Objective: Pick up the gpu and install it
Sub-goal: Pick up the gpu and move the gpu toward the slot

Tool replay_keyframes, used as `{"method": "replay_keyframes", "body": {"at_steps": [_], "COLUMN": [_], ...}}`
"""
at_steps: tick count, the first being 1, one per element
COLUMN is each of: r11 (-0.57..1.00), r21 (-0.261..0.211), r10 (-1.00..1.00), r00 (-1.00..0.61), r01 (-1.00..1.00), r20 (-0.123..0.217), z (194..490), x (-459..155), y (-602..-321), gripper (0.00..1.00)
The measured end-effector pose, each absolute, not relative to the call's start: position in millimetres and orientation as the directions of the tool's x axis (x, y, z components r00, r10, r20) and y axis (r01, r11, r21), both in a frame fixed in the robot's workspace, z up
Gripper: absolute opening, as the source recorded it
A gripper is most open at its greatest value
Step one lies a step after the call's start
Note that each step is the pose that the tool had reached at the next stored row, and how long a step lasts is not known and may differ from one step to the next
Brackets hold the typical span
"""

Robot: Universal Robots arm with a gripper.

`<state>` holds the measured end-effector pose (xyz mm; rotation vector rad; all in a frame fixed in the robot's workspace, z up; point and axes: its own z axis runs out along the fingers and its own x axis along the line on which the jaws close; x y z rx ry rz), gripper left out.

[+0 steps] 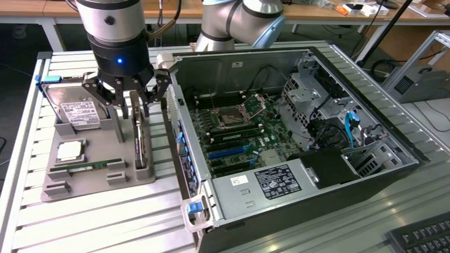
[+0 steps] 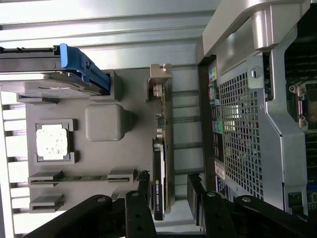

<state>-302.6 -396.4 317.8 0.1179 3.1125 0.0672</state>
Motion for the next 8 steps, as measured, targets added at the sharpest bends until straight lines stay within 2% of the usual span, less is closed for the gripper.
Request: {"method": "replay_keyframes", "body": {"at_steps": [8], "r11": [0.996], "r21": [0.044], "r10": [0.076], "r00": [-0.997], "r01": [0.075], "r20": [-0.024], "z": [316.1], "x": [-302.6], "y": [-396.4], "gripper": [0.44]}}
